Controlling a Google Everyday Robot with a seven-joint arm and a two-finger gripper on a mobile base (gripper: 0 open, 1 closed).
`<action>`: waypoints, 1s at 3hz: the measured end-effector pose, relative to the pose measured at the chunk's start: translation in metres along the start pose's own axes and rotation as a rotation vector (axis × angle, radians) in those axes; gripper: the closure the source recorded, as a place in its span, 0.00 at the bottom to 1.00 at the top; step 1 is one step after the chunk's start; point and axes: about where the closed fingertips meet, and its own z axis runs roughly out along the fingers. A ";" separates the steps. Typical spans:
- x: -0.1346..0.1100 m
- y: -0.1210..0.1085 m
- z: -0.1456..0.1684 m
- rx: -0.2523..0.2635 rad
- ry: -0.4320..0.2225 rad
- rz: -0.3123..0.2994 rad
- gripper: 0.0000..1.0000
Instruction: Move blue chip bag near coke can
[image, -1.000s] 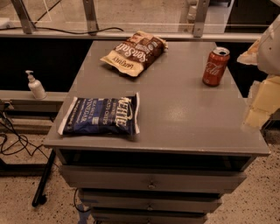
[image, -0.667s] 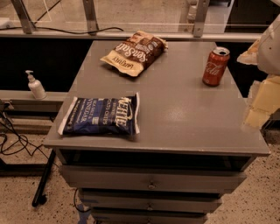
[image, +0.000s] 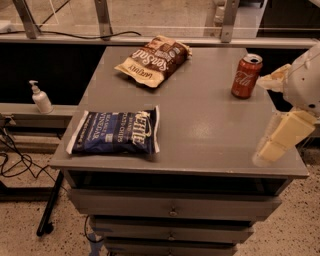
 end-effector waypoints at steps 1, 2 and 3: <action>-0.015 0.009 0.035 0.005 -0.185 0.012 0.00; -0.050 0.008 0.059 0.026 -0.379 0.048 0.00; -0.074 0.007 0.049 0.029 -0.465 0.075 0.00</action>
Offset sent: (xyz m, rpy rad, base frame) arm 0.0393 0.1222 -0.0180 0.7152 -0.1856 0.0236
